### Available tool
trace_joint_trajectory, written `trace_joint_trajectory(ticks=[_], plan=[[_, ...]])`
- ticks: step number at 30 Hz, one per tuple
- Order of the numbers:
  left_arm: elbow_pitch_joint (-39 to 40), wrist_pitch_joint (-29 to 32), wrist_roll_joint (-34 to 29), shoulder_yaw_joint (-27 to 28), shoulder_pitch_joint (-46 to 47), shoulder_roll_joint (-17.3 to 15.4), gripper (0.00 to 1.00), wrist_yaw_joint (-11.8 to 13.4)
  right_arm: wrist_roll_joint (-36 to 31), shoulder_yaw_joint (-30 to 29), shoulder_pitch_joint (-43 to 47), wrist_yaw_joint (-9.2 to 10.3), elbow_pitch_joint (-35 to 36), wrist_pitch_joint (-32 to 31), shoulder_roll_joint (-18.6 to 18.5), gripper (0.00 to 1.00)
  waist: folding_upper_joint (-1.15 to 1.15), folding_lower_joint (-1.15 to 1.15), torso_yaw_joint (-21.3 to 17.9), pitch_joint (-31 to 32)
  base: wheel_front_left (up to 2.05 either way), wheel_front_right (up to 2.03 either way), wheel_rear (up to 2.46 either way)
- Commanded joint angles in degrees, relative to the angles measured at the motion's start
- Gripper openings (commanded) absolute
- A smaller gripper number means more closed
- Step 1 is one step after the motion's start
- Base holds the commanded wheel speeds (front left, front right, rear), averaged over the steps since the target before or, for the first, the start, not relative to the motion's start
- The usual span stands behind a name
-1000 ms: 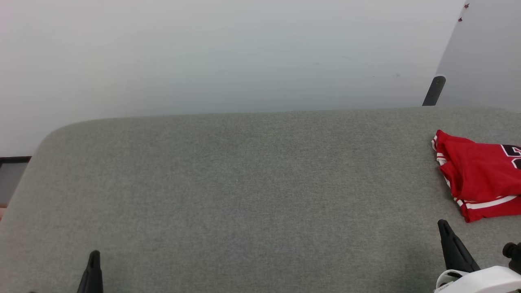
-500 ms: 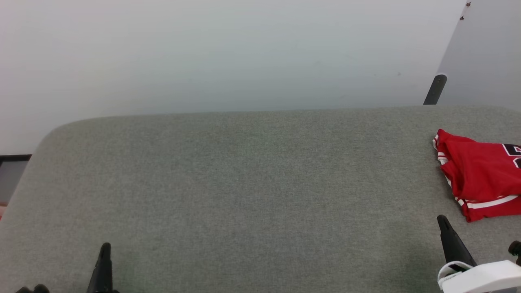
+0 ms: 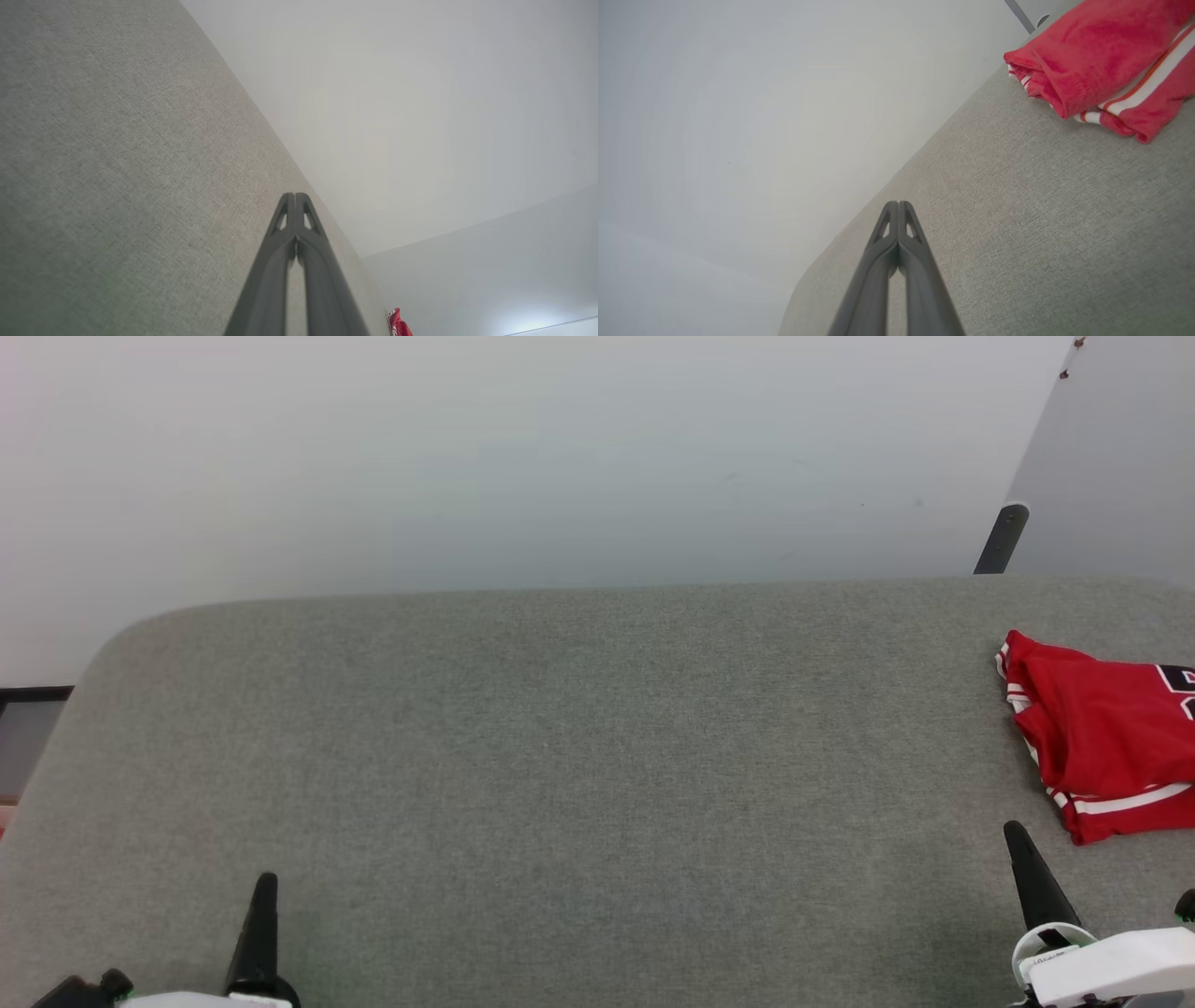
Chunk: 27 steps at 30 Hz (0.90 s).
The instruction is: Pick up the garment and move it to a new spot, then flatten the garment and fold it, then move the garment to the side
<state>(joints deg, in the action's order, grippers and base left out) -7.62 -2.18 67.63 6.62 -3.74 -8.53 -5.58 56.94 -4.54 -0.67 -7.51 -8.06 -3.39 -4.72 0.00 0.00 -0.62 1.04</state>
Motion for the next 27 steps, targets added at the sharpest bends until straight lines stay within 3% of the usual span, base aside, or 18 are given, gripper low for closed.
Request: trace_joint_trajectory(ticks=[1, 27], plan=[[0.2, 0.3, 1.1, 0.2, 1.2, -0.1, 0.0, -0.4, 1.6, -0.3, -1.5, 0.01, 0.2, -0.1, 0.1, 0.0, 0.0, 0.0, 0.0, 0.0, 0.0, 0.0, 0.0], [-2.8, 4.2, 11.9, 0.1, 5.4, 2.5, 0.0, -1.2, 17.0, -1.2, -3.6, 0.0, -2.6, -1.6, 0.9, 0.0, 0.0, 0.0, 0.2, -0.5, 0.0, 0.0, 0.0]])
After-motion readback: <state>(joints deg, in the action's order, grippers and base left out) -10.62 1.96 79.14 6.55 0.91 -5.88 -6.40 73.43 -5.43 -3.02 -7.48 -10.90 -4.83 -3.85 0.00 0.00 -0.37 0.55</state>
